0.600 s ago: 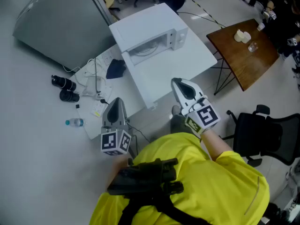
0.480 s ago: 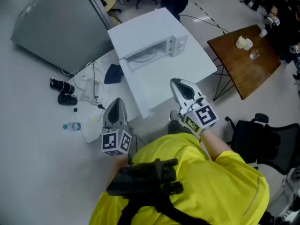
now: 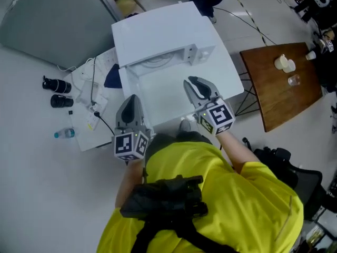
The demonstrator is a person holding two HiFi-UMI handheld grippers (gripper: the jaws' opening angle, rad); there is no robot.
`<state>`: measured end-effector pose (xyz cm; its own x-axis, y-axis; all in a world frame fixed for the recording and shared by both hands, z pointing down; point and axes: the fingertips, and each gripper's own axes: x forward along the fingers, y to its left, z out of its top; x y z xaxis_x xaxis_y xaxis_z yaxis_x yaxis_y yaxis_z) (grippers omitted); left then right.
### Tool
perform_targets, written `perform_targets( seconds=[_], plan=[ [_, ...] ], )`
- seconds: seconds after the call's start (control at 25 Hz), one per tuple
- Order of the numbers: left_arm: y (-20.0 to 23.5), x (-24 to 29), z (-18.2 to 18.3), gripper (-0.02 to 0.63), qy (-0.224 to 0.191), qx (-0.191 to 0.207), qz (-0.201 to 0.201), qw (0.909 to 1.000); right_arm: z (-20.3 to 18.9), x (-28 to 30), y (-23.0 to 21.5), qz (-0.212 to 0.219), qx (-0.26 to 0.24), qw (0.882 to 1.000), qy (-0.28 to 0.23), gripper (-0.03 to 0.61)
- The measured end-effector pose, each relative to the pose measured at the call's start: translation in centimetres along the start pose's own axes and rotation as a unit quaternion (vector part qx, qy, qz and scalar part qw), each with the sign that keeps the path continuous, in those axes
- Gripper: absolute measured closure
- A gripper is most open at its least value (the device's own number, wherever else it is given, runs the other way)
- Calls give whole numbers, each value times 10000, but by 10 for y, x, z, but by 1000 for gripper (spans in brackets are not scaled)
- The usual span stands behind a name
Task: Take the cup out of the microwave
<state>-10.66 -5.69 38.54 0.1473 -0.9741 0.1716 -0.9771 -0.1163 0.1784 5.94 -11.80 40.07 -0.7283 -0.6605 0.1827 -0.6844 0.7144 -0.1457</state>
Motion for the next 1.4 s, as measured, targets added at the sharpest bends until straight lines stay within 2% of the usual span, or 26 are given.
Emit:
perform_targets(
  seconds=[0.2, 0.24, 0.36, 0.48, 0.56, 0.72, 0.96, 1.04, 1.08, 1.16, 1.28, 1.4],
  plan=[
    [1, 21, -22, 614, 219, -45, 119, 9997, -96, 83, -35, -158, -102, 9981, 584, 247],
    [1, 23, -26, 614, 260, -30, 140, 9996, -112, 105, -42, -240, -147, 9975, 646, 216],
    [4, 31, -38, 614, 370, -47, 250, 9990, -153, 166, -62, -500, -217, 9956, 761, 137],
    [7, 43, -46, 614, 422, -170, 298, 9985, -172, 211, -93, -981, -9, 9921, 786, 130],
    [7, 48, -48, 614, 406, -234, 243, 9986, -180, 235, -107, -1233, 45, 9888, 834, 86],
    [1, 54, -56, 614, 514, -310, 89, 9982, -204, 267, -128, -1734, 137, 9795, 1019, 86],
    [5, 59, -64, 614, 638, -282, 137, 9975, -218, 292, -144, -2117, 47, 9710, 1107, 87],
    [4, 60, -64, 614, 639, -253, 138, 9975, -221, 297, -150, -2196, -29, 9692, 1118, 115],
    [4, 61, -64, 614, 639, -245, 141, 9976, -222, 301, -151, -2205, -63, 9688, 1131, 124],
    [5, 63, -64, 614, 640, -215, 149, 9976, -224, 305, -152, -2214, -88, 9682, 1158, 222],
    [4, 63, -64, 614, 627, -170, 132, 9978, -223, 305, -148, -2092, -161, 9709, 1155, 227],
    [5, 63, -64, 614, 586, -163, 147, 9980, -214, 292, -132, -1732, -394, 9791, 991, 229]
  ],
)
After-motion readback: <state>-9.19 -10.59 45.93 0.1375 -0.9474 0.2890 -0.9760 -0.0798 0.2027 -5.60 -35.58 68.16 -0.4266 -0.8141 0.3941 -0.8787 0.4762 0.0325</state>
